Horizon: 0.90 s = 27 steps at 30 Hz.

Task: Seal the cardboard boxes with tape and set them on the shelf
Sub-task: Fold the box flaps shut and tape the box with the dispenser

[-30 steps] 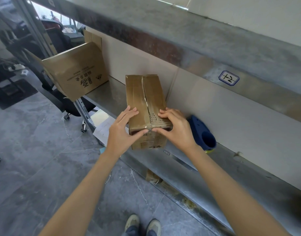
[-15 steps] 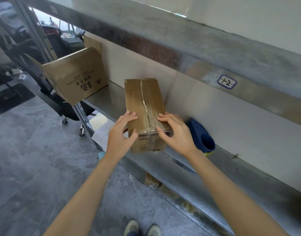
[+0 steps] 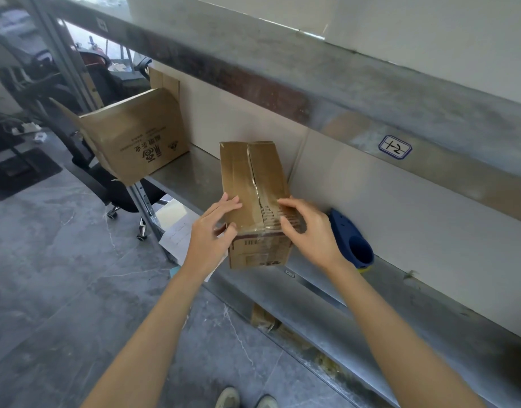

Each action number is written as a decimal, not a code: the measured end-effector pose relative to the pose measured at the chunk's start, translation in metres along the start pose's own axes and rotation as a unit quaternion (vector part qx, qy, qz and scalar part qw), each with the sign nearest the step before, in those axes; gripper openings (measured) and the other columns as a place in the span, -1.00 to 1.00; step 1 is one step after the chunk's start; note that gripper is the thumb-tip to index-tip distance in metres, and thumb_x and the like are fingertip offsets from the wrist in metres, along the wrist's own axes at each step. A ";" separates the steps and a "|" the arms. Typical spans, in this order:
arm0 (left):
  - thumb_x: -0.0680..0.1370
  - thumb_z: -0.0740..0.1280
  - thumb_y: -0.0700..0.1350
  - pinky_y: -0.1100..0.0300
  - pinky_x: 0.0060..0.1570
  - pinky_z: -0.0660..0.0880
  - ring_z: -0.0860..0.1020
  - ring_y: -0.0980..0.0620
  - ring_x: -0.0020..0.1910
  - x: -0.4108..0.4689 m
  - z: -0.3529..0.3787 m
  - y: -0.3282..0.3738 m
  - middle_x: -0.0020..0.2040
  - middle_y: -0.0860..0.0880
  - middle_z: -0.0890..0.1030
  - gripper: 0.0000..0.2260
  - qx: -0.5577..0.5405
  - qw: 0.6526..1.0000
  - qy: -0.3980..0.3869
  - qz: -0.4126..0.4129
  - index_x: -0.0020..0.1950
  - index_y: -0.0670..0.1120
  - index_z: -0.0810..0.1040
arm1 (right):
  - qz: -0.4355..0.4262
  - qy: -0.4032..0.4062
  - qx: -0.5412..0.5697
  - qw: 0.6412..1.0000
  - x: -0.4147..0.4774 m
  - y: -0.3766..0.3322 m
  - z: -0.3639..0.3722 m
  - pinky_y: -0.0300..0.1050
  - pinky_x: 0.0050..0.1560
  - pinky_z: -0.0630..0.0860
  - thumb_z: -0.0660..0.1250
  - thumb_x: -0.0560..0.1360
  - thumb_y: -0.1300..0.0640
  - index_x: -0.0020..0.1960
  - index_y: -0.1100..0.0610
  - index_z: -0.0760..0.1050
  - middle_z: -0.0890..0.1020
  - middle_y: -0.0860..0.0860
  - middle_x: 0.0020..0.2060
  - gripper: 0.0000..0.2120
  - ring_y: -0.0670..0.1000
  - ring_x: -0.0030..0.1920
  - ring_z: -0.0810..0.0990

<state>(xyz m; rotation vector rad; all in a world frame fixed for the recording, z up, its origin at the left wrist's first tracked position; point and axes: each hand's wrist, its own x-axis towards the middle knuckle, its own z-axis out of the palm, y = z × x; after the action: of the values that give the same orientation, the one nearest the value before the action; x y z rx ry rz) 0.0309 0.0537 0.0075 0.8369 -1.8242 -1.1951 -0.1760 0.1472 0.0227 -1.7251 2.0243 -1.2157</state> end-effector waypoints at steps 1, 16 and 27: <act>0.54 0.26 -0.42 -0.03 0.19 0.58 0.29 0.25 0.48 0.000 0.000 0.000 0.33 0.08 0.54 -0.59 0.000 1.000 -0.001 0.000 0.22 0.02 0.58 | 0.015 -0.018 0.011 1.000 0.000 0.001 -0.003 -0.06 0.29 0.49 0.33 0.53 0.12 0.30 -0.02 0.49 0.58 -0.14 0.22 -0.65 -0.17 0.29 0.49; 0.56 0.13 -0.48 0.40 0.19 0.46 0.25 0.38 0.44 0.004 -0.005 -0.002 0.39 0.03 0.49 -0.56 -0.036 0.999 -0.039 -0.012 0.28 -0.09 0.57 | 0.042 -0.044 0.076 0.995 -0.005 -0.002 -0.009 -0.13 0.30 0.49 0.19 0.63 0.28 0.35 0.08 0.42 0.55 -0.13 0.27 -0.68 -0.22 0.30 0.47; 0.52 0.17 -0.50 0.46 0.13 0.45 0.19 0.20 0.53 0.008 -0.022 -0.005 0.47 0.09 0.41 -0.47 0.015 0.994 -0.108 0.007 0.36 -0.03 0.52 | 0.063 -0.158 0.062 0.984 0.006 -0.006 -0.032 -0.35 0.32 0.30 0.31 0.51 0.32 0.37 -0.05 0.38 0.51 -0.22 0.31 -0.49 -0.31 0.35 0.37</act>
<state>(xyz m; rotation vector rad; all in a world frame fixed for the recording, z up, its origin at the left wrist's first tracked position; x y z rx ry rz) 0.0472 0.0361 0.0106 0.7346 -2.0227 -1.2931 -0.1939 0.1566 0.0491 -1.5905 1.8013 -0.9381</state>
